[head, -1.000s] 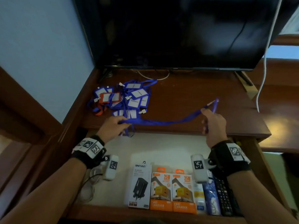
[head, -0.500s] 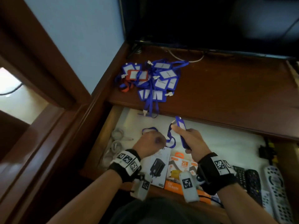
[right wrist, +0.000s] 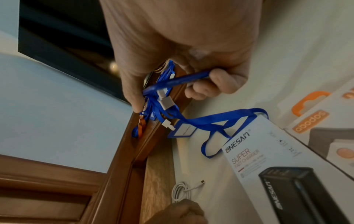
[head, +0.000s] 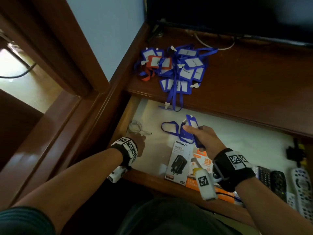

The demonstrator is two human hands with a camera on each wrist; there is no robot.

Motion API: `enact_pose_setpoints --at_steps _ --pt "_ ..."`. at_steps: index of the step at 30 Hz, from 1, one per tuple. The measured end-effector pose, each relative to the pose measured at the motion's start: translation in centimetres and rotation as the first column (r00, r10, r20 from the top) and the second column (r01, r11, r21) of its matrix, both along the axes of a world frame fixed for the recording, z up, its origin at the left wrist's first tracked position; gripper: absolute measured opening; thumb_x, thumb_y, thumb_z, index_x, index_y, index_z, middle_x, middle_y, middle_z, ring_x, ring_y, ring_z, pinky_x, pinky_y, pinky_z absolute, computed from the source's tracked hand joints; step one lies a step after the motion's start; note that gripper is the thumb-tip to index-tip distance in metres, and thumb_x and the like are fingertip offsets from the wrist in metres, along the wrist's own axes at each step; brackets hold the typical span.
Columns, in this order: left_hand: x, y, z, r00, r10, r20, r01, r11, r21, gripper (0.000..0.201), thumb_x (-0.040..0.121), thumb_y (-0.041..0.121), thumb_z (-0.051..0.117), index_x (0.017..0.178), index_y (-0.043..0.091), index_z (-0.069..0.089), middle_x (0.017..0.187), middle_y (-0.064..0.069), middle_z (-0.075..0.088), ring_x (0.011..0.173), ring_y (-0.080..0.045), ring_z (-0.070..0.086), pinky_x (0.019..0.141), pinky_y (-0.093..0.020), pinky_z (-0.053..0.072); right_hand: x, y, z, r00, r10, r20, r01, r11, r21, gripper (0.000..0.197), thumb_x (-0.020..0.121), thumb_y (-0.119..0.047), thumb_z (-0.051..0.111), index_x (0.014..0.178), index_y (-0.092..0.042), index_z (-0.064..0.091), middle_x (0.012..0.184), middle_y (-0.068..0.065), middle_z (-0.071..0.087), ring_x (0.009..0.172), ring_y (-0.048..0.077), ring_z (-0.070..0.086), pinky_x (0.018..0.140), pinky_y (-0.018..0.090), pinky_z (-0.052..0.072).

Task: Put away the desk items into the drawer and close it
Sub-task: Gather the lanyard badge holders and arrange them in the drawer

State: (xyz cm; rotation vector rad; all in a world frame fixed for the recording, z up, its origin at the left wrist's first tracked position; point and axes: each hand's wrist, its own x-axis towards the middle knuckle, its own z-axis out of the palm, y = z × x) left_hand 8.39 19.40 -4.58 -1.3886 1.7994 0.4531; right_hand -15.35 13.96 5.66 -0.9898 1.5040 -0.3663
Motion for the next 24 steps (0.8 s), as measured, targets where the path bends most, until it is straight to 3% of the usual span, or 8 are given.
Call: enact_pose_setpoints --at_steps 3,7,11,15,18,20,22,24 --pt "1.0 0.1 -0.2 0.999 0.041 -0.026 -0.041 0.999 -0.013 0.042 0.095 0.028 0.044 0.132 0.01 0.048 0.146 -0.011 0.032 0.129 -0.031 0.038 0.104 -0.044 0.036 0.3 0.1 -0.2 1.0 -0.01 0.0 0.01 1.0 0.008 0.039 0.076 -0.041 0.077 0.088 -0.014 0.052 0.053 -0.006 0.05 0.046 0.009 0.043 0.048 0.025 0.034" --pt "1.5 0.5 -0.8 0.996 0.089 -0.031 -0.091 0.995 -0.038 0.05 0.094 0.03 0.045 0.139 0.009 0.039 0.152 -0.011 0.023 0.142 -0.032 0.02 0.11 -0.046 0.028 0.4 0.2 -0.2 1.0 0.012 -0.014 -0.012 1.0 0.007 0.039 0.076 -0.045 0.075 0.084 -0.017 0.051 0.045 -0.011 0.048 0.047 0.01 0.042 0.052 0.026 0.035" --pt "1.4 0.6 -0.8 0.995 0.098 -0.022 -0.099 0.993 -0.057 0.054 0.089 0.036 0.048 0.138 0.014 0.041 0.149 -0.007 0.029 0.142 -0.031 0.017 0.112 -0.05 0.02 0.2 0.1 -0.2 1.0 0.011 0.008 -0.011 1.0 0.014 0.041 0.075 -0.045 0.076 0.08 -0.018 0.046 0.037 -0.011 0.046 0.047 0.01 0.04 0.051 0.028 0.033" --pt "1.3 0.2 0.5 0.946 0.25 -0.207 -0.258 0.966 -0.011 0.067 0.087 0.042 0.055 0.146 0.022 0.03 0.157 -0.001 0.015 0.144 -0.029 0.01 0.115 -0.052 0.017 -0.1 0.0 0.3 1.0 0.009 0.01 -0.009 1.0 -0.015 0.041 0.075 -0.045 0.076 0.084 -0.017 0.048 0.041 -0.011 0.049 0.037 0.004 0.042 0.049 0.027 0.033" --pt "0.1 -1.5 3.7 0.762 0.402 -0.507 -0.462 0.887 0.009 0.058 0.089 0.041 0.061 0.141 0.025 0.042 0.148 -0.001 0.036 0.134 -0.02 0.035 0.107 -0.036 0.034 -0.2 0.1 0.6 1.0 -0.001 0.0 0.001 0.996 -0.087 0.046 0.076 -0.049 0.075 0.095 -0.013 0.055 0.068 -0.001 0.06 0.054 0.011 0.051 0.049 0.026 0.038" --pt "-1.8 -2.8 6.6 0.492 0.462 -0.738 -0.564 0.815 0.134 0.044 0.087 0.035 0.067 0.128 0.024 0.056 0.128 0.001 0.057 0.115 -0.015 0.054 0.09 -0.023 0.042 -0.1 0.2 1.1 0.999 -0.035 0.015 0.036 0.989 -0.145 0.04 0.083 -0.044 0.07 0.099 -0.011 0.055 0.08 0.003 0.062 0.062 0.013 0.056 0.048 0.025 0.041" --pt "-4.4 -3.9 9.9 0.217 0.51 -0.832 -0.564 0.761 0.32 0.029 0.09 0.04 0.063 0.114 0.023 0.063 0.111 0.004 0.067 0.103 -0.013 0.062 0.084 -0.022 0.046 -0.1 0.1 1.6 0.993 -0.093 0.075 0.106 0.976 -0.19 0.026 0.092 -0.03 0.063 0.103 -0.008 0.055 0.082 0.004 0.061 0.062 0.011 0.057 0.043 0.019 0.041" --pt "-6.9 -4.8 12.2 0.052 0.534 -0.844 -0.549 0.721 0.423 0.034 0.095 0.051 0.045 0.104 0.023 0.063 0.101 0.005 0.07 0.095 -0.011 0.065 0.084 -0.028 0.047 -0.2 -0.2 2.3 0.989 -0.11 0.096 0.13 0.961 -0.242 0.013 0.096 -0.015 0.055 0.104 -0.006 0.054 0.086 0.006 0.06 0.063 0.008 0.056 0.044 0.017 0.04"
